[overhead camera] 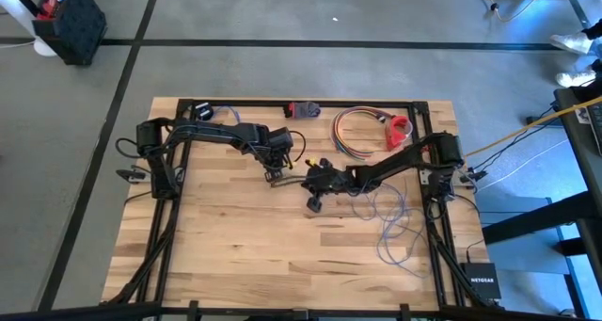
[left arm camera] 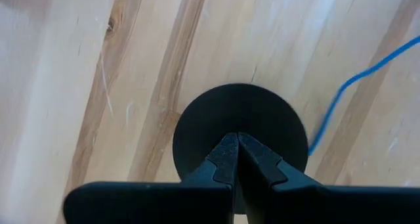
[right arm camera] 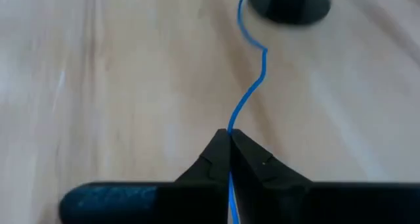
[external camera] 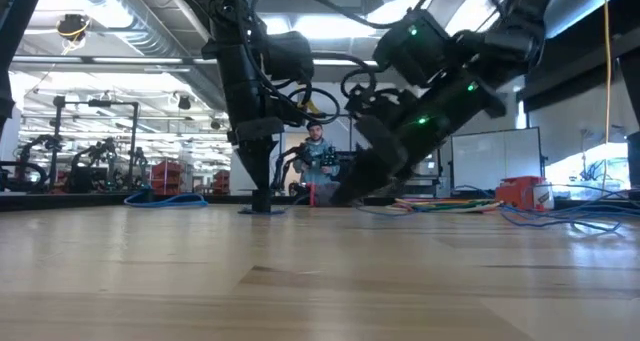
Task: Coil cords
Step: Uncoil the blue wire from the black spool
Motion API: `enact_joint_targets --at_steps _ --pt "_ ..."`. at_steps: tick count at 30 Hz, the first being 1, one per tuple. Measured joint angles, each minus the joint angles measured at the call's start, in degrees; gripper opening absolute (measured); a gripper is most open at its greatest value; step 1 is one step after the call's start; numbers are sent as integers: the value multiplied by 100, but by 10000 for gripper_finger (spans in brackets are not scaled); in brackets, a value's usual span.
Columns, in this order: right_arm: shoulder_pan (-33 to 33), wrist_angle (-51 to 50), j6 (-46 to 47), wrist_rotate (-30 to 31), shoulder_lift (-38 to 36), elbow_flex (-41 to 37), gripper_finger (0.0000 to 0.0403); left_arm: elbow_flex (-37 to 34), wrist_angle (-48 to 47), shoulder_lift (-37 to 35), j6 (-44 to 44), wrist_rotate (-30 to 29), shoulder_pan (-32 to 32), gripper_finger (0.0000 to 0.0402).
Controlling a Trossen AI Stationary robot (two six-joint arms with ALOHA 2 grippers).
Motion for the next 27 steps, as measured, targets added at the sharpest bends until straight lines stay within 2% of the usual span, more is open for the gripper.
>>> enact_joint_targets --at_steps 6,10,21,27 --pt "445 -1493 -126 107 -438 -2 9 0 -9 0 -20 2 2 4" --pt "763 -2071 -131 289 -553 7 4 0 45 0 -51 2 4 4" --pt "1249 -2657 318 494 -591 17 6 0 32 0 -94 2 9 4" --pt "1239 -2560 622 569 -586 11 34 0 34 0 -96 2 9 4"
